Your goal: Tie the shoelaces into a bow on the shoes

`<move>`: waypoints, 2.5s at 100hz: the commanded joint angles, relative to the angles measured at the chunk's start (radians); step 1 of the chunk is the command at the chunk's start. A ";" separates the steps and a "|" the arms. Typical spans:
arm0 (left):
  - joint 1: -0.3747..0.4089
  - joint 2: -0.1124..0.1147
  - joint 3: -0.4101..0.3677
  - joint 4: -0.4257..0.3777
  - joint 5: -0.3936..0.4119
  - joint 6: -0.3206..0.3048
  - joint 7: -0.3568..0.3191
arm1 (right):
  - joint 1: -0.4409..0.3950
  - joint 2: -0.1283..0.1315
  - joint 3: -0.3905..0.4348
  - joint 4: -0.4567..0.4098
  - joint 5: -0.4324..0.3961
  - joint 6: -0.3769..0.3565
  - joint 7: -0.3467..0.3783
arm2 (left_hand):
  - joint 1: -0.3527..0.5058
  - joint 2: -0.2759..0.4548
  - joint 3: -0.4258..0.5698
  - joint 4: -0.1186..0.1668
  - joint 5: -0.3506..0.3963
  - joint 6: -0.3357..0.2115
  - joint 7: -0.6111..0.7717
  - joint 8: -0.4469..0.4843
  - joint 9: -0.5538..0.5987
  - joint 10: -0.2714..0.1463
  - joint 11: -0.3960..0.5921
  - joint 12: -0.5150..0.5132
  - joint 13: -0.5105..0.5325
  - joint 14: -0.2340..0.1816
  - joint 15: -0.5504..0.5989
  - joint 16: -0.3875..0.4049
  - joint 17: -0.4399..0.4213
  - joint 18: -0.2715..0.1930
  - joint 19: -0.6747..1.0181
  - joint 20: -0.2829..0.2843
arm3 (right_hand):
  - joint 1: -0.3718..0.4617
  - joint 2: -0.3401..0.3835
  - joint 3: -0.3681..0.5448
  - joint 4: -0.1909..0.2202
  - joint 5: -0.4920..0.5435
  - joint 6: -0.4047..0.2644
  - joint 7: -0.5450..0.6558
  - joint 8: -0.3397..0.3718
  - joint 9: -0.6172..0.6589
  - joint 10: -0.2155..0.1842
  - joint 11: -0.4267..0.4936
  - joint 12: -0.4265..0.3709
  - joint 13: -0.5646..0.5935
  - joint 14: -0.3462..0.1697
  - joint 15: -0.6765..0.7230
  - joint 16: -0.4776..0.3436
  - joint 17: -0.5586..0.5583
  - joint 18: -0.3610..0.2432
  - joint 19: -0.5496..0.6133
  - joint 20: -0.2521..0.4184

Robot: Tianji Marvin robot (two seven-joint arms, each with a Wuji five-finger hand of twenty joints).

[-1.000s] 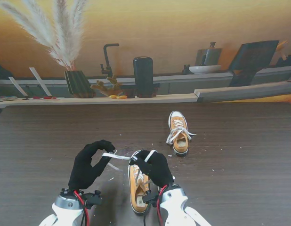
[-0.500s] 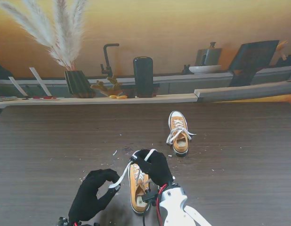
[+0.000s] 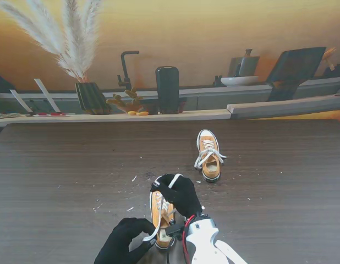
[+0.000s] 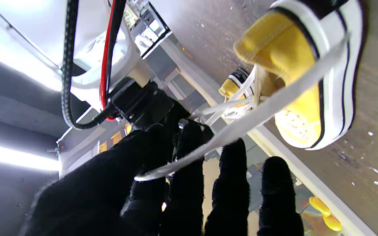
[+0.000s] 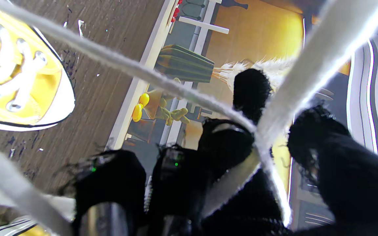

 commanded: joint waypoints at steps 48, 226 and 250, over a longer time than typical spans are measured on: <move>0.087 0.058 -0.092 -0.078 0.093 0.078 -0.239 | -0.010 0.003 0.007 -0.013 -0.004 -0.009 0.015 | -0.191 0.249 -0.546 0.040 -0.015 -0.054 -0.599 -0.447 -0.168 -0.008 -0.136 -0.140 -0.122 -0.060 -0.119 -0.001 -0.067 -0.060 -0.099 -0.006 | -0.006 -0.015 0.018 -0.017 0.016 0.051 -0.002 -0.012 0.121 0.122 0.050 0.018 -0.011 -0.245 0.077 0.040 0.029 0.006 0.287 -0.011; -0.295 -0.011 0.108 0.227 -0.289 0.076 -0.140 | -0.039 0.022 0.022 -0.049 -0.073 -0.036 0.024 | -0.084 -0.068 -0.518 -0.104 -0.068 -0.092 -0.392 -0.339 -0.238 -0.058 0.004 -0.016 -0.136 -0.108 0.014 0.084 -0.049 -0.099 0.023 0.080 | 0.003 -0.026 0.018 -0.026 0.006 0.047 0.009 -0.025 0.122 0.124 0.046 0.017 -0.011 -0.233 0.074 0.040 0.027 0.013 0.287 -0.026; -0.320 -0.016 0.140 0.249 -0.333 0.060 -0.143 | -0.045 0.024 0.024 -0.049 -0.073 -0.034 0.027 | -0.064 -0.097 -0.432 -0.117 -0.044 -0.129 -0.260 -0.255 -0.202 -0.067 0.060 0.033 -0.114 -0.118 0.067 0.107 -0.038 -0.104 0.080 0.081 | 0.003 -0.026 0.019 -0.026 0.006 0.049 0.009 -0.026 0.122 0.124 0.046 0.017 -0.011 -0.232 0.073 0.040 0.026 0.013 0.287 -0.027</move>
